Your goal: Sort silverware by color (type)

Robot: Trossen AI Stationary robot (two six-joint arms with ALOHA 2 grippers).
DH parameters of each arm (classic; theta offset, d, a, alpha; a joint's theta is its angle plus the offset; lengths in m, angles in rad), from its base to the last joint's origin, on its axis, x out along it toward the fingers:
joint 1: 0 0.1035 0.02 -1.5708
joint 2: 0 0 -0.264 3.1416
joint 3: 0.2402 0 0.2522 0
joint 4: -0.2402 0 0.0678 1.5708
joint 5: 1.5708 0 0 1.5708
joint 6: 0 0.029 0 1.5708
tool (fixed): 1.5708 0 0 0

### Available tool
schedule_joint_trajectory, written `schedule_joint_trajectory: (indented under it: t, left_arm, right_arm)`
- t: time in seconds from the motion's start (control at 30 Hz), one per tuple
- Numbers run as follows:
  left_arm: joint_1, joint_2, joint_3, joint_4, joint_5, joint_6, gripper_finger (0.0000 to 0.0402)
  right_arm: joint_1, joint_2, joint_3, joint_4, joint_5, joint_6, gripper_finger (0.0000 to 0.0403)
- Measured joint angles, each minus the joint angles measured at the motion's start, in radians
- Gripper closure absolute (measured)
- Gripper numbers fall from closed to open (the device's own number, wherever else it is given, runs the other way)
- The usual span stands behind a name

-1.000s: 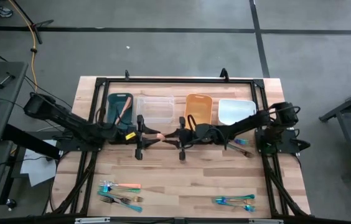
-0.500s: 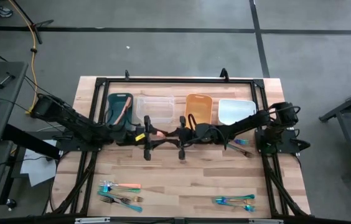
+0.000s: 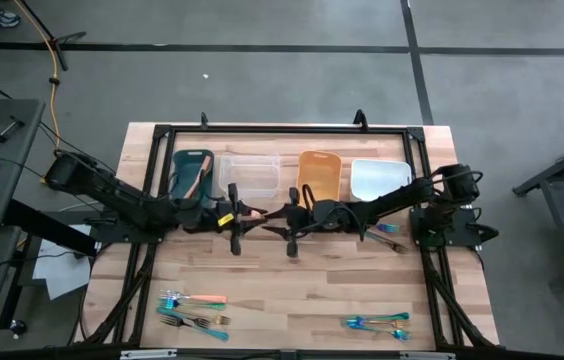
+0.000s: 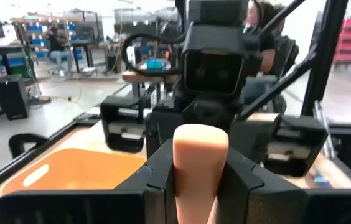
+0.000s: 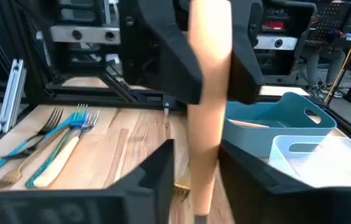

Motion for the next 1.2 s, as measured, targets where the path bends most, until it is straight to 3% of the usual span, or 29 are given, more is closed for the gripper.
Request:
schedule_joint_trajectory:
  t: [0.17, 0.33, 0.47, 0.63, 0.83, 1.07, 1.2]
  left_arm:
    - [-0.015, -0.137, -0.002, -0.218, -0.148, 0.003, 0.0333]
    - [-0.092, -0.294, -0.003, -0.426, -0.319, -0.004, 0.0333]
    - [-0.164, -0.405, -0.047, -0.44, -0.404, 0.012, 0.0333]
    - [-0.222, -0.515, -0.095, -0.435, -0.415, 0.019, 0.0333]
    - [-0.248, -0.567, -0.128, -0.436, -0.433, 0.014, 0.0333]
    - [-0.248, -0.566, -0.128, -0.434, -0.436, 0.011, 0.0333]
    - [-0.247, -0.566, -0.128, -0.423, -0.436, 0.021, 0.0333]
  right_arm:
    - [0.004, -0.045, 0.001, -0.125, 0.07, -0.003, 0.0215]
    - [0.005, -0.092, 0.001, -0.217, 0.142, -0.011, 0.0193]
    - [0.008, -0.115, 0.0, -0.313, 0.189, -0.011, 0.0193]
    - [0.03, -0.165, -0.038, -0.349, 0.306, -0.02, 0.0193]
    - [0.037, -0.325, -0.214, -0.235, 0.354, 0.006, 0.0193]
    - [0.035, -0.55, -0.516, 0.086, 0.334, 0.048, 0.0192]
    - [0.036, -0.617, -0.614, 0.22, 0.32, 0.06, 0.0192]
